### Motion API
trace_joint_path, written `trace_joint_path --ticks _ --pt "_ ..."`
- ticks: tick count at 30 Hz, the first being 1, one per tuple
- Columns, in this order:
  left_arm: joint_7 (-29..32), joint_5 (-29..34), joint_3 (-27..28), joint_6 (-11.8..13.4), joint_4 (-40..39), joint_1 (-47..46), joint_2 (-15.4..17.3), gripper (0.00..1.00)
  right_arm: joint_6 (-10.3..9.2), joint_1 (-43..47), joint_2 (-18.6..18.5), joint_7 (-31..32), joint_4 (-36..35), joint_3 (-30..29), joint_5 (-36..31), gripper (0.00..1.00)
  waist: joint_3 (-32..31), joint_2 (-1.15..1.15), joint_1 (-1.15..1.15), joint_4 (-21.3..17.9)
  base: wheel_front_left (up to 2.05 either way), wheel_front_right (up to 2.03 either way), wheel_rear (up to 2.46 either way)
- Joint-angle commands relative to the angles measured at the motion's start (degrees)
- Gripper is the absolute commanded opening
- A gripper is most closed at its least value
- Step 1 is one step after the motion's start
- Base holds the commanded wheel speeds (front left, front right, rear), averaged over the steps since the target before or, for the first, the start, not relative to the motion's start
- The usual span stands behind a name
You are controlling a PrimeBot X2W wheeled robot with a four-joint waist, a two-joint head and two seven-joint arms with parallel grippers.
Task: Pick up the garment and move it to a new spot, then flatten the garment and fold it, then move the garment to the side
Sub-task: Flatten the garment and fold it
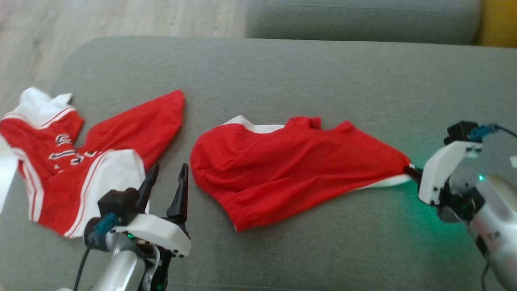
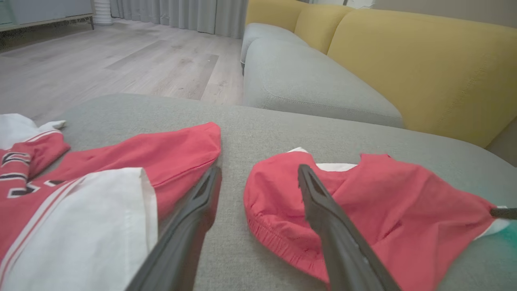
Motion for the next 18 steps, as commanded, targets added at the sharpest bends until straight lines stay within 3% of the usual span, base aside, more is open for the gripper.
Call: trace_joint_path --ticks 1,10,11,12,13,18 --pt "-0.3 -0.3 2.6 0.5 -2.2 -1.9 1.4 1.0 -0.04 0.8 -2.0 0.6 -2.6 0.4 0.4 0.0 -0.2 0.0 0.0 -1.9 0.0 0.0 0.0" --pt "-0.2 -0.5 2.7 0.9 -2.7 -1.5 2.1 1.0 -0.04 10.1 -4.4 3.1 -10.3 -4.4 -0.2 0.0 -0.2 0.0 0.0 -4.4 0.0 0.0 0.0" --pt "-0.1 -0.5 2.6 0.9 -2.7 -1.5 2.1 1.0 -0.04 10.9 -4.1 2.8 -10.7 -5.4 -0.5 0.27 -0.3 0.0 0.0 -4.5 0.0 0.0 0.0" --pt "0.0 -0.6 2.6 0.9 -2.7 -1.5 2.2 1.0 -0.04 11.6 -3.7 2.4 -11.2 -6.3 -0.9 0.84 -0.4 0.0 0.0 -4.5 0.0 0.0 0.0" --pt "0.0 -0.6 2.5 0.9 -2.7 -1.5 2.3 1.0 -0.04 12.2 -3.3 2.2 -11.5 -7.1 -1.4 1.0 -0.5 0.0 0.0 -4.6 0.0 0.0 0.0" --pt "0.5 -0.5 2.4 1.0 -2.8 -1.3 3.2 1.0 -0.04 14.2 -1.8 -2.9 -16.5 -12.5 -4.4 1.0 -1.8 0.0 0.0 -4.8 0.0 0.0 0.0"
